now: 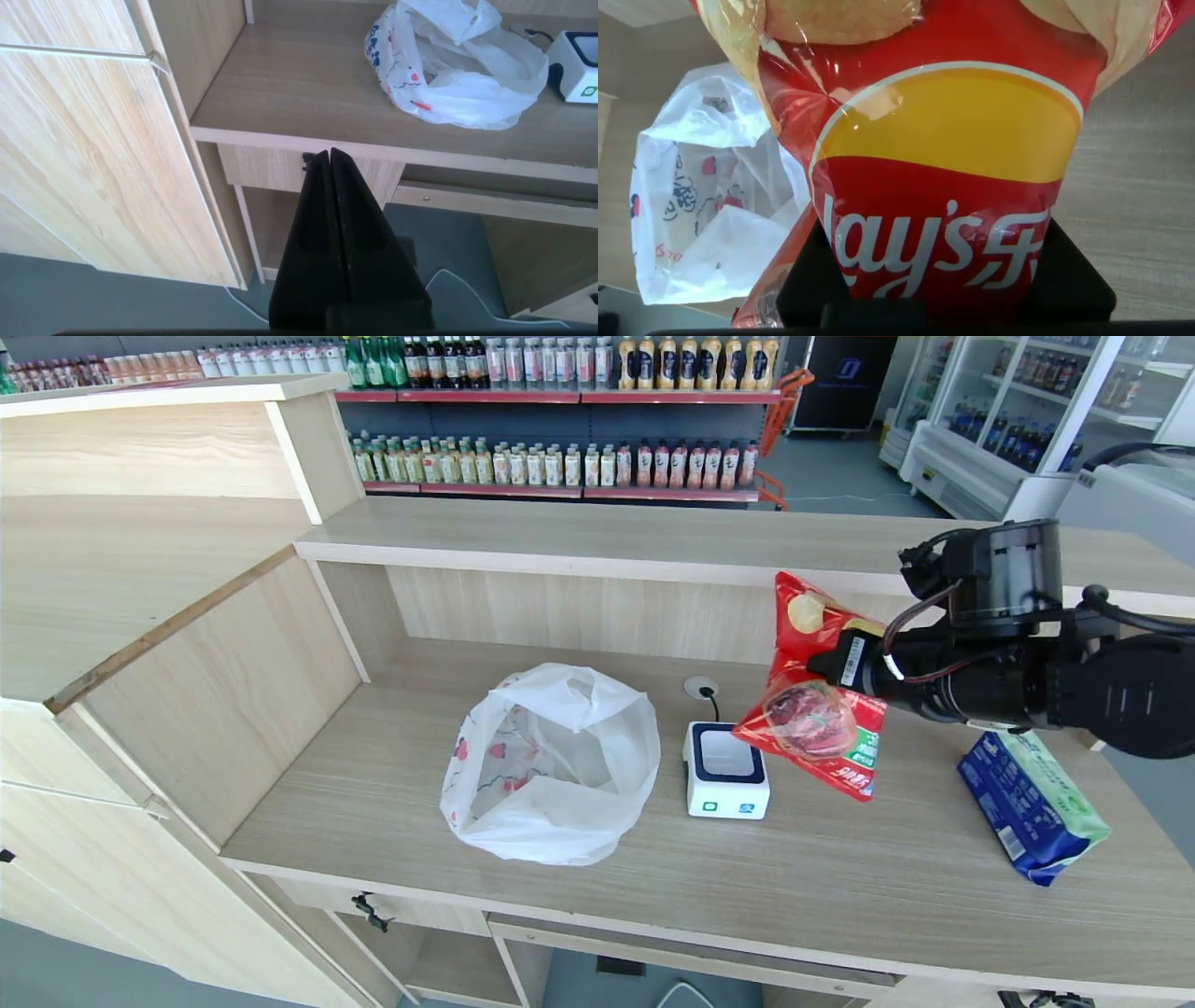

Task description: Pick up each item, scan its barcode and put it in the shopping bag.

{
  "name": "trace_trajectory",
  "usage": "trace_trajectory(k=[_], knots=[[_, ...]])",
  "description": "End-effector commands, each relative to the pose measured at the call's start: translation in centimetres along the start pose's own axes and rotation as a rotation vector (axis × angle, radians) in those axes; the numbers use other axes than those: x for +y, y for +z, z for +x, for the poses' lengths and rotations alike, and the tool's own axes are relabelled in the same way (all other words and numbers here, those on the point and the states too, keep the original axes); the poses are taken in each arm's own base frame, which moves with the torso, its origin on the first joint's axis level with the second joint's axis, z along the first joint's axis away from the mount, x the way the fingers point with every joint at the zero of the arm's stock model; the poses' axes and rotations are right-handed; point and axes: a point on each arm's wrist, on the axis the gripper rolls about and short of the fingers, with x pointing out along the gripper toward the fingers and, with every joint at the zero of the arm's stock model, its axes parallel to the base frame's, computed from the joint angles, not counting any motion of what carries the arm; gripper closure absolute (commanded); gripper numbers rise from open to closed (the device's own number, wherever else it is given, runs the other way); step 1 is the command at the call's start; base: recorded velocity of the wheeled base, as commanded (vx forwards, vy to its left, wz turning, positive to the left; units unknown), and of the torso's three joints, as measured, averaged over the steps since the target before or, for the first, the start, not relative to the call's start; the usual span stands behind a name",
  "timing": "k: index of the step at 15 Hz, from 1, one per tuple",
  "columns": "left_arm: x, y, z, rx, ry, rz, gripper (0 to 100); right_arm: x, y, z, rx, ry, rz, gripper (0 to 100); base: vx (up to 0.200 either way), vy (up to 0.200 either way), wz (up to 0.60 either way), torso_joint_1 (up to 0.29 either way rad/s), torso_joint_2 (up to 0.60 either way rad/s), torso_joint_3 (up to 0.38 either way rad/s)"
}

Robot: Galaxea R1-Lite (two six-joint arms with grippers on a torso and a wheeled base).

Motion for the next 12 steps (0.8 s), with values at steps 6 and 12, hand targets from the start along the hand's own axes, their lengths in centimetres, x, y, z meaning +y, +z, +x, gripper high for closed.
trace_trajectory(k=[6, 12], knots=[[0.0, 0.0, 0.0, 0.001, -0.001, 0.0, 100, 1.4, 0.2, 3.5, -0.006, -0.008, 0.045, 100, 0.0, 0.0, 0.0, 0.0, 0.0, 0.0], [0.0, 0.0, 0.0, 0.001, -0.001, 0.0, 100, 2.7, -1.1, 3.4, 0.065, -0.021, 0.091, 100, 0.0, 0.0, 0.0, 0.0, 0.0, 0.0]])
